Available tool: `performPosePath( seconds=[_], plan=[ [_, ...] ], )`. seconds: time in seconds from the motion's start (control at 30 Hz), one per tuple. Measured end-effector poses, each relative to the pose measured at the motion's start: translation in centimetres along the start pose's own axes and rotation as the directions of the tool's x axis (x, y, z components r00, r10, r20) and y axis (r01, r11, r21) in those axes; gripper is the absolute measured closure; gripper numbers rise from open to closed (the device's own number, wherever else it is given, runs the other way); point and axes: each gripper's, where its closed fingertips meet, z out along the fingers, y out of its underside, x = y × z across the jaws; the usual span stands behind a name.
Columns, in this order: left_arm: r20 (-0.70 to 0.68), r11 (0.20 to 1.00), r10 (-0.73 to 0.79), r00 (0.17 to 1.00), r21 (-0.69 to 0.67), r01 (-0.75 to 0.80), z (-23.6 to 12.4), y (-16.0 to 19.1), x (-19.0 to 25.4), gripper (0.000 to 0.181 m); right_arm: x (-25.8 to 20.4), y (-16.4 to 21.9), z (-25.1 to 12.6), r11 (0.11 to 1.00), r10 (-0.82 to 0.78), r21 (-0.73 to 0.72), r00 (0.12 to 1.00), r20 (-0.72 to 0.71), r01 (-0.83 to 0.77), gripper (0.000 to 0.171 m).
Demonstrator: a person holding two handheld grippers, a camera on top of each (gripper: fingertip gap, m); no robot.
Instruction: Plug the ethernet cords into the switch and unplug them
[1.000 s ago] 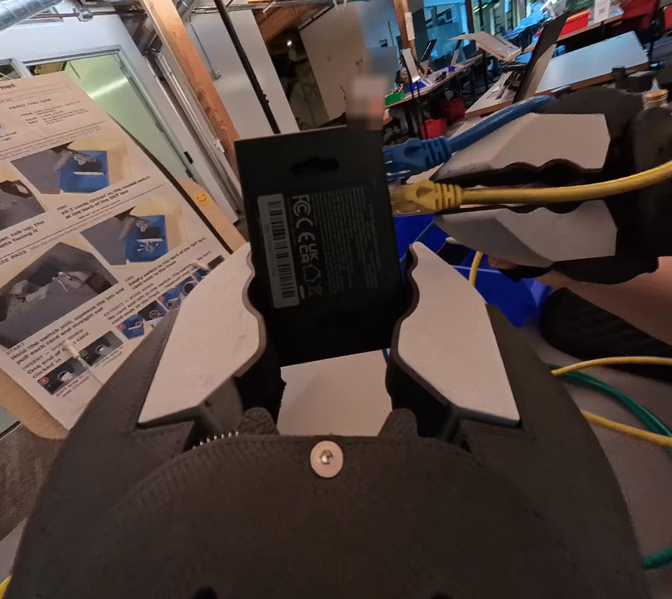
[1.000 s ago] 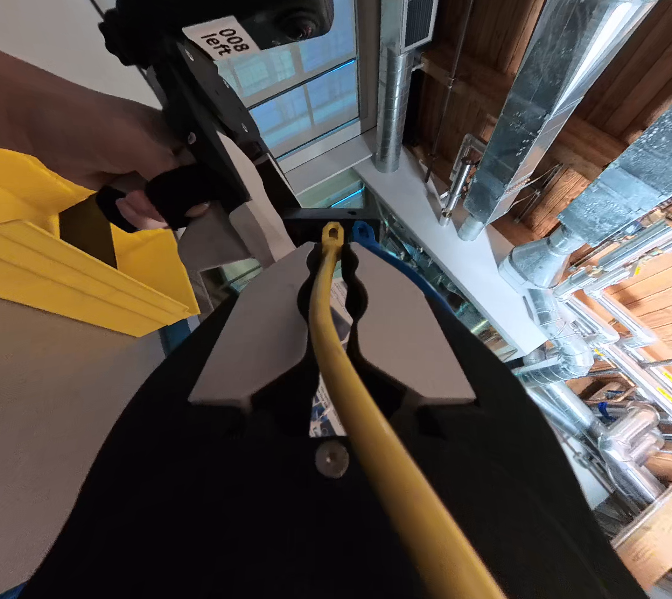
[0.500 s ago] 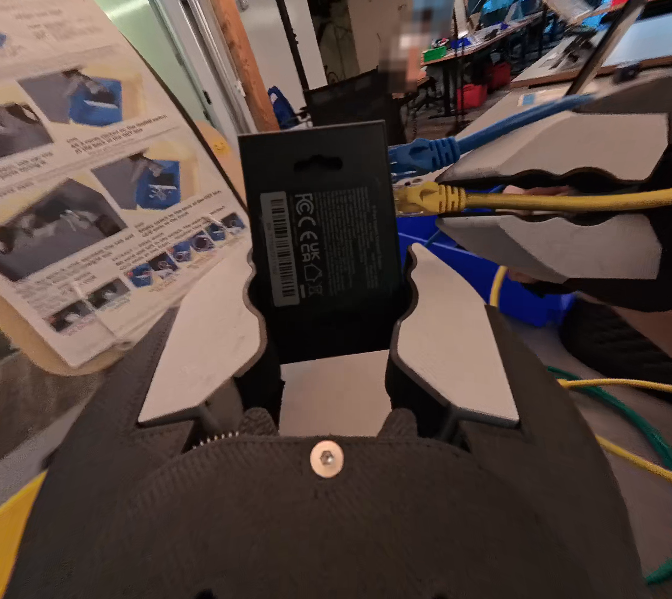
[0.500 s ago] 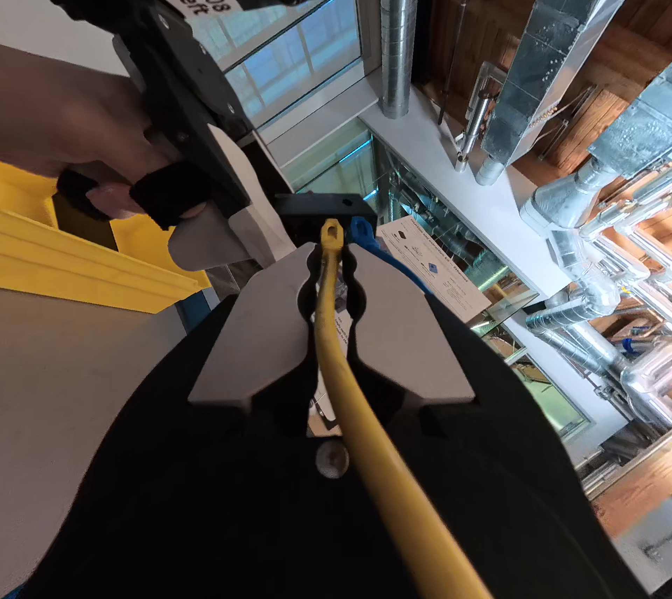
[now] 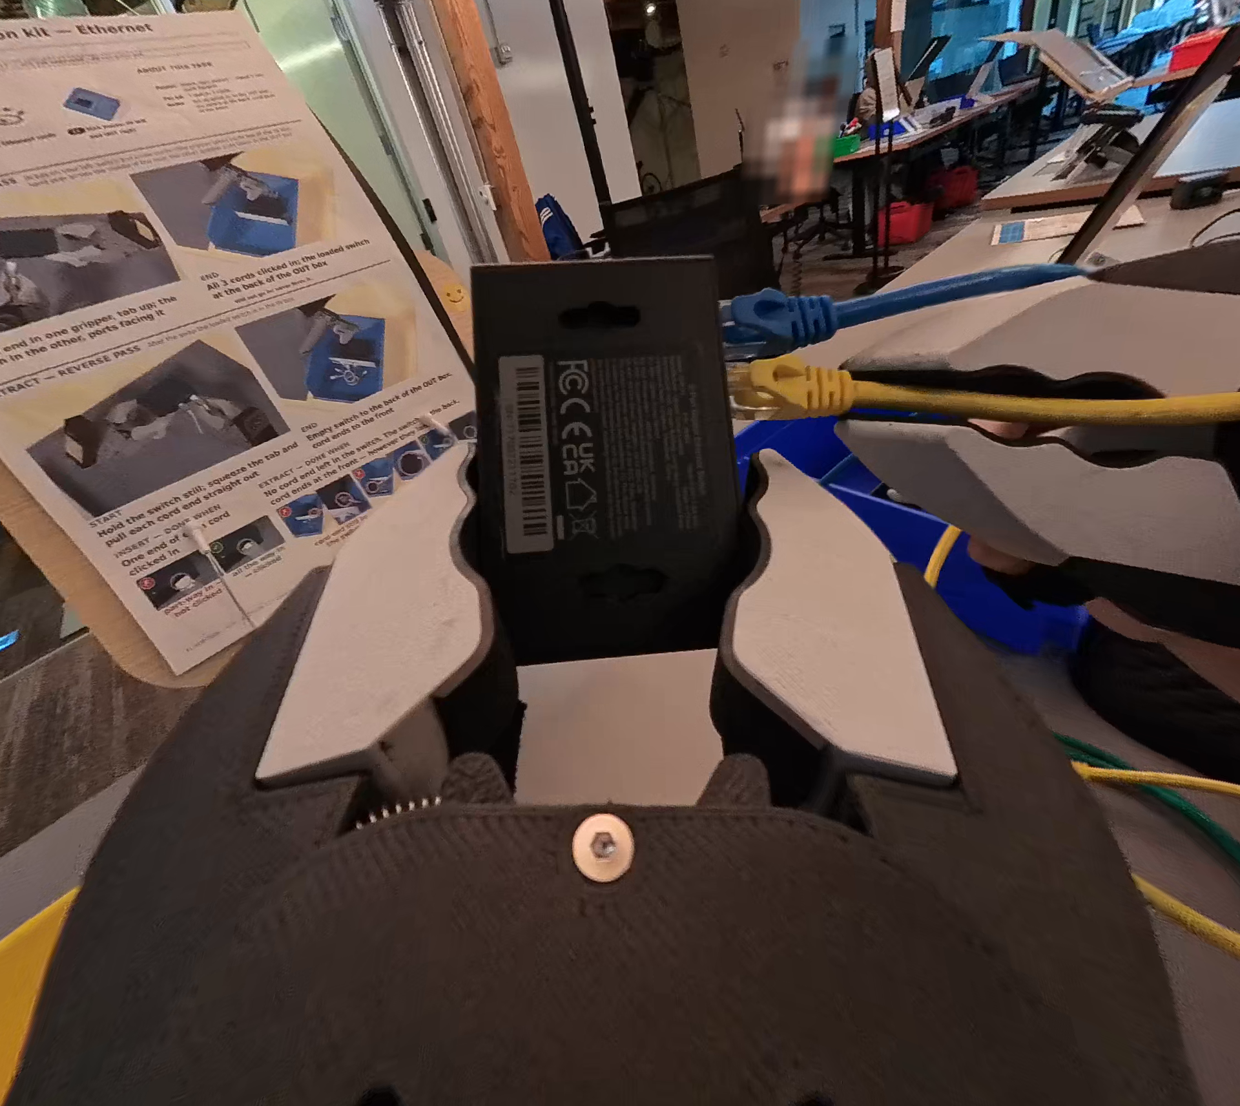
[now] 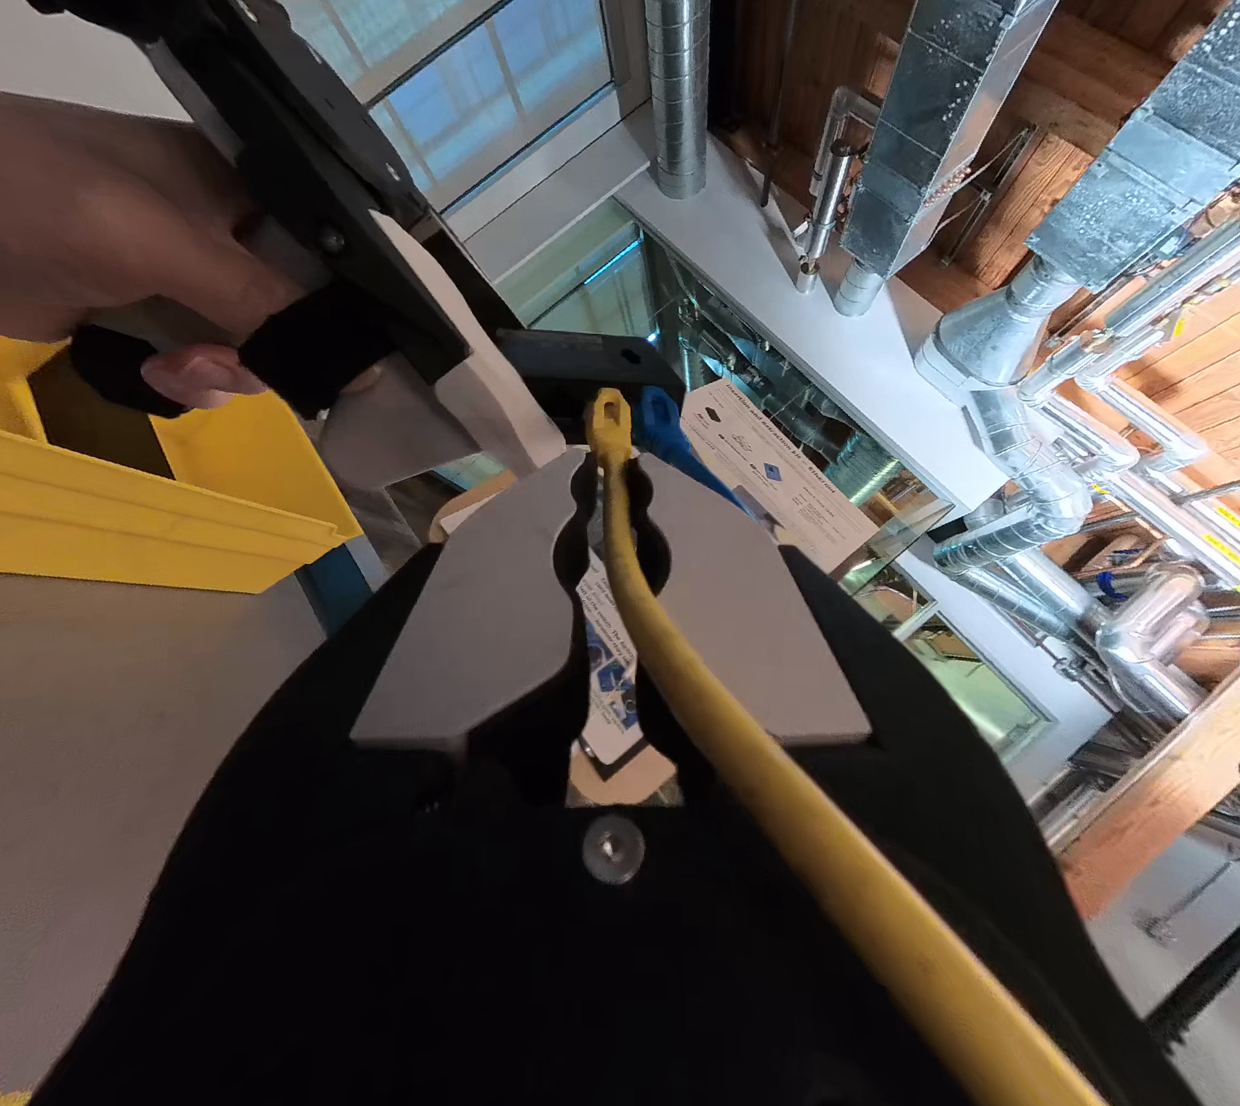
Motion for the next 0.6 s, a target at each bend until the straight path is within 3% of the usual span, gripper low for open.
performPosePath(
  seconds=[0.03, 0.43, 0.6],
  plan=[
    [0.002, 1.000, 0.008, 1.000, 0.001, -0.008, 0.0, 0.0, 0.0, 0.109, 0.0, -0.1, 0.0, 1.000, 0.011, 0.005, 1.000, 0.008, -0.011, 0.163],
    [-0.080, 0.996, 0.040, 0.996, 0.078, -0.034, -1.0, -0.5, 0.8, 0.108, -0.6, -1.1, -0.5, 0.998, 0.057, 0.027, 0.994, 0.092, -0.060, 0.164],
    [-0.052, 0.997, 0.068, 0.996, 0.029, -0.066, -0.9, 0.0, 0.7, 0.108, -0.7, -0.6, -0.3, 0.998, 0.056, -0.013, 0.992, 0.111, -0.055, 0.164]
  ],
)
